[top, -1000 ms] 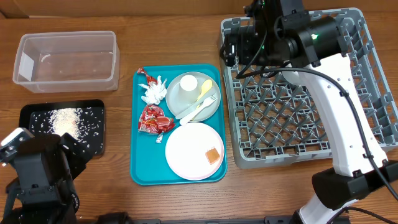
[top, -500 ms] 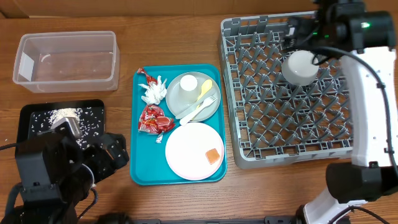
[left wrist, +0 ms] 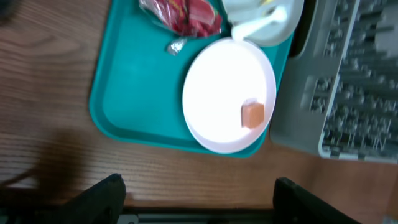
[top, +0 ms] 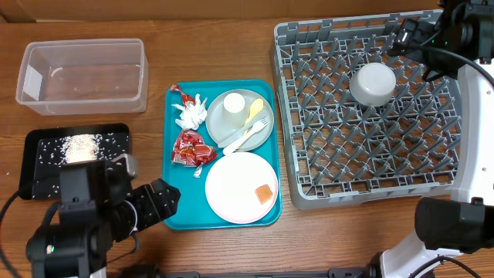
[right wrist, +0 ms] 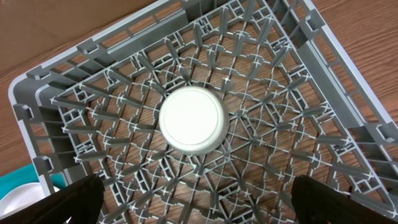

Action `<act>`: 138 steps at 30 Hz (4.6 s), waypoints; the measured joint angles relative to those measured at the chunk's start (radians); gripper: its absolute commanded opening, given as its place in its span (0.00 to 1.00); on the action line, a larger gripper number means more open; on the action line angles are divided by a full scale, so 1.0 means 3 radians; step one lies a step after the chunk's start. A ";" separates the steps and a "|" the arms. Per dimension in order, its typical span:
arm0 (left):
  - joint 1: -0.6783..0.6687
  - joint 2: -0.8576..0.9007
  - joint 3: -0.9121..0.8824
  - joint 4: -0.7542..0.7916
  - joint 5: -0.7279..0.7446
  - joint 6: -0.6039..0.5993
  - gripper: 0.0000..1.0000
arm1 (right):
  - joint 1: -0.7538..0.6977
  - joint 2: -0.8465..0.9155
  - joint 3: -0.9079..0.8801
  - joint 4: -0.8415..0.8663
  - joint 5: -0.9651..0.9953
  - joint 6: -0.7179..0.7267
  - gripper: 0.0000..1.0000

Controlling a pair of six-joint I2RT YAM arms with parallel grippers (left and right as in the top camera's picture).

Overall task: Sort waste into correct bins and load items into the dishwasher rack
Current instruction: 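Raise the right gripper away from the rack, then move the left gripper to the pink plate and grasp its rim, then lift the pink plate and carry it over the black tray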

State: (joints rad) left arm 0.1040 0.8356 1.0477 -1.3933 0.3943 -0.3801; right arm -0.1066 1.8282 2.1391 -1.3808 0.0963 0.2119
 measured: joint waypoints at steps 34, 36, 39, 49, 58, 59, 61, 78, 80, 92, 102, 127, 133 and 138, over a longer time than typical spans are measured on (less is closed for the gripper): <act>-0.1876 0.1741 -0.0047 0.0633 -0.1286 -0.0874 0.88 | -0.0001 0.0000 0.0000 -0.0003 0.0001 0.0001 1.00; -0.1876 0.1902 -0.0047 0.0710 -0.1297 -0.0900 0.84 | 0.0000 0.0000 0.0000 -0.0003 0.0000 0.0000 1.00; -0.1876 0.2169 -0.0047 0.0868 -0.1269 -0.0924 0.78 | 0.0000 0.0000 0.0000 0.0000 0.0000 0.0001 1.00; -0.1876 0.2833 -0.0047 0.1057 -0.1228 -0.0917 0.67 | 0.0000 0.0000 0.0000 -0.0001 0.0000 0.0000 1.00; -0.1876 0.3151 -0.0109 0.1204 -0.1153 -0.0893 0.64 | 0.0000 0.0000 0.0000 0.0000 0.0001 0.0000 1.00; -0.1876 0.3151 -0.0131 0.1235 -0.1125 -0.0886 0.64 | 0.0000 0.0000 0.0000 0.0000 0.0000 0.0003 1.00; -0.1876 0.3148 -0.0165 0.1292 -0.1053 -0.0876 0.64 | 0.0000 0.0000 0.0000 -0.0001 0.0000 -0.0001 1.00; -0.1872 0.3068 -0.0292 0.1453 -0.0861 -0.0739 0.14 | 0.0000 0.0000 0.0000 0.0000 0.0000 0.0000 1.00; -0.1872 0.3068 -0.0292 0.1417 -0.0877 -0.0749 0.04 | 0.0000 0.0000 0.0000 0.0000 0.0000 0.0000 1.00; -0.1869 0.3051 -0.0031 0.0944 -0.0916 -0.0779 0.04 | 0.0000 0.0000 0.0000 -0.0001 0.0000 0.0001 1.00; -0.1706 0.2670 0.0198 0.0558 -0.0977 -0.0731 0.04 | 0.0000 0.0000 0.0000 0.0000 0.0001 0.0000 1.00; 0.0042 0.2070 0.1485 -0.0544 -0.1270 0.0004 0.04 | 0.0000 0.0000 0.0000 -0.0001 -0.0001 0.0001 1.00; 0.0348 0.2057 0.1698 -0.0435 -0.1280 0.0163 0.04 | 0.0000 0.0000 0.0000 -0.0001 0.0000 0.0000 1.00; 0.0642 0.2066 0.1700 -0.0289 -0.1266 0.0223 0.04 | 0.0000 0.0000 0.0000 -0.0001 0.0000 0.0000 1.00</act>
State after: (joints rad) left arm 0.2966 1.4555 1.5578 -1.4799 0.0143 -0.3134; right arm -0.1066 1.8282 2.1391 -1.3811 0.0963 0.2119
